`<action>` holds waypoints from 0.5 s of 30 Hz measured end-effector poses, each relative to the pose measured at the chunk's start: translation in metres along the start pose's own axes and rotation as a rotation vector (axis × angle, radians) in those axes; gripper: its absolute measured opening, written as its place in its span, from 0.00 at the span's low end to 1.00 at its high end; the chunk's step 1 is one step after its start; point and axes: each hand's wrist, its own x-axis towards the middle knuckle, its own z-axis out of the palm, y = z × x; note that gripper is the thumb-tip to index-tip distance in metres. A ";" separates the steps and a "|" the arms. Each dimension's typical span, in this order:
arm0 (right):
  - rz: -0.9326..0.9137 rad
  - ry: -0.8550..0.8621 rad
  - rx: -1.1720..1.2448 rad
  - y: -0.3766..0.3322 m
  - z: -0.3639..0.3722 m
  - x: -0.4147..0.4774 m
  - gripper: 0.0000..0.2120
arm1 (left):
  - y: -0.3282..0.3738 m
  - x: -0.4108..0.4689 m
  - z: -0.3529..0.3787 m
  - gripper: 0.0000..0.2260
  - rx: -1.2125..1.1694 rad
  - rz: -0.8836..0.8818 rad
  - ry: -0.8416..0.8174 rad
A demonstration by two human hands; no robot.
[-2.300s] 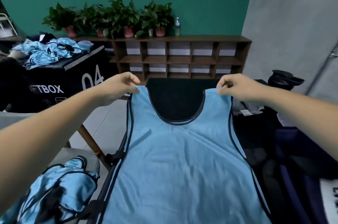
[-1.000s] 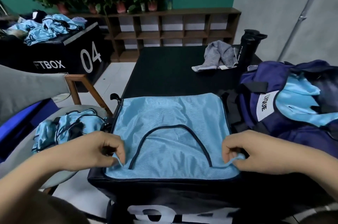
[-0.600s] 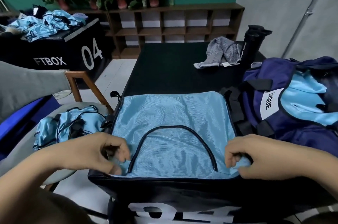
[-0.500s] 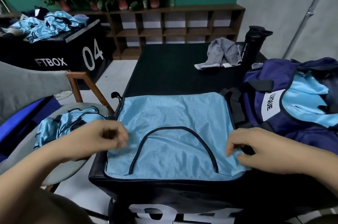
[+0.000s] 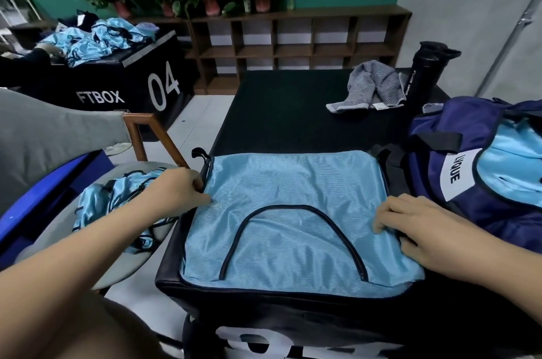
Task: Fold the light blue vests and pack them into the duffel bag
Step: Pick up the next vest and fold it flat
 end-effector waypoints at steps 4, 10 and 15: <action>0.009 -0.004 0.028 -0.002 -0.002 0.004 0.21 | 0.001 0.016 0.002 0.15 0.021 -0.043 -0.051; -0.025 -0.021 0.070 -0.019 -0.004 0.013 0.13 | 0.003 0.054 0.000 0.17 0.041 -0.070 -0.022; -0.083 -0.012 0.137 -0.050 0.003 0.024 0.10 | 0.017 0.102 -0.003 0.14 0.026 -0.047 0.049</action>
